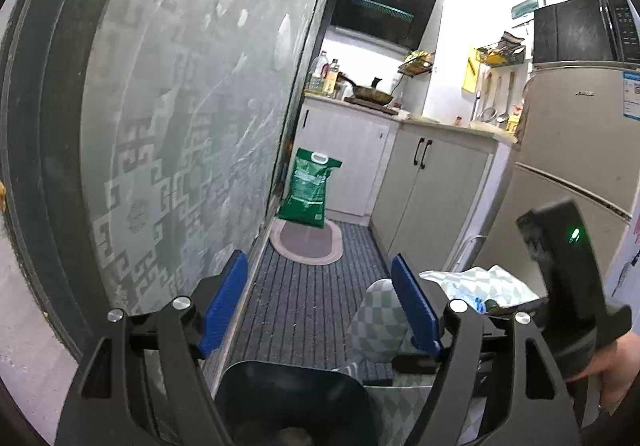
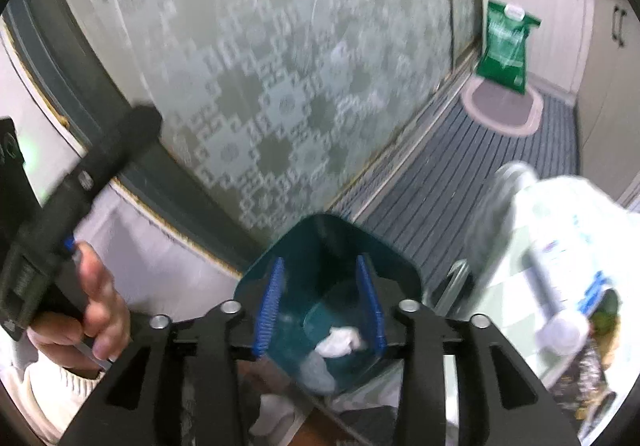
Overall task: Collect trash
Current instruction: 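Open the right tool to drop its tissue into the bin, then move the left tool to the table and grasp the black snack bag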
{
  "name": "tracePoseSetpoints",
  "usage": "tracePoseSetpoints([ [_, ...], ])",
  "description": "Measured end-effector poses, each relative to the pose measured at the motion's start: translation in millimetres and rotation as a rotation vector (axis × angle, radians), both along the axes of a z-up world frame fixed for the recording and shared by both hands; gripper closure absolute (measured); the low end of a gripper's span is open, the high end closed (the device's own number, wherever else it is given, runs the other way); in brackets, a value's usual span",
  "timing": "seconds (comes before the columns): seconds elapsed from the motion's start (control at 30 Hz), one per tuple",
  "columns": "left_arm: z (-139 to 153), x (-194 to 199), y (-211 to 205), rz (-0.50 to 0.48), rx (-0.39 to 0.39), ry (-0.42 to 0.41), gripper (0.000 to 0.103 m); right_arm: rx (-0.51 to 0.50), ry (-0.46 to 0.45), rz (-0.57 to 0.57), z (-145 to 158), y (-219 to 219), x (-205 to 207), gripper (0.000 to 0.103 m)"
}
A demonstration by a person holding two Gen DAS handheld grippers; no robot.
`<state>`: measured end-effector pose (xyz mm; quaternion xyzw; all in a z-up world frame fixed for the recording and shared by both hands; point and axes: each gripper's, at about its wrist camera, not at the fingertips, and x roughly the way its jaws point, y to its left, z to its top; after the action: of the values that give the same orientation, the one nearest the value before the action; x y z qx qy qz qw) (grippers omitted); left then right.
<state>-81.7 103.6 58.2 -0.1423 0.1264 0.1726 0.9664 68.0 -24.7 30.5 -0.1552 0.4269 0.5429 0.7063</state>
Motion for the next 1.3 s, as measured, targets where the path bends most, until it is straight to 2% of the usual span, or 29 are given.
tracePoseSetpoints([
  [0.23, -3, 13, -16, -0.067, -0.003, 0.006, 0.019, 0.1, -0.076, -0.077, 32, -43, 21, 0.043],
  [0.4, -5, 24, -35, -0.128, 0.02, 0.014, 0.01, 0.139, -0.111, -0.148, 44, -78, 38, 0.031],
  [0.7, -16, 57, -79, -0.351, -0.022, 0.055, 0.003, 0.193, -0.148, -0.287, 60, -148, 71, 0.016],
  [1.03, -49, 107, -132, -0.586, -0.086, 0.226, 0.003, 0.217, -0.14, -0.388, 58, -205, 95, 0.015],
  [1.2, -68, 127, -155, -0.64, -0.105, 0.304, 0.003, 0.219, -0.132, -0.409, 55, -220, 99, 0.014],
  [1.3, -74, 134, -158, -0.621, -0.121, 0.318, 0.003, 0.219, -0.124, -0.418, 53, -228, 102, 0.014],
])
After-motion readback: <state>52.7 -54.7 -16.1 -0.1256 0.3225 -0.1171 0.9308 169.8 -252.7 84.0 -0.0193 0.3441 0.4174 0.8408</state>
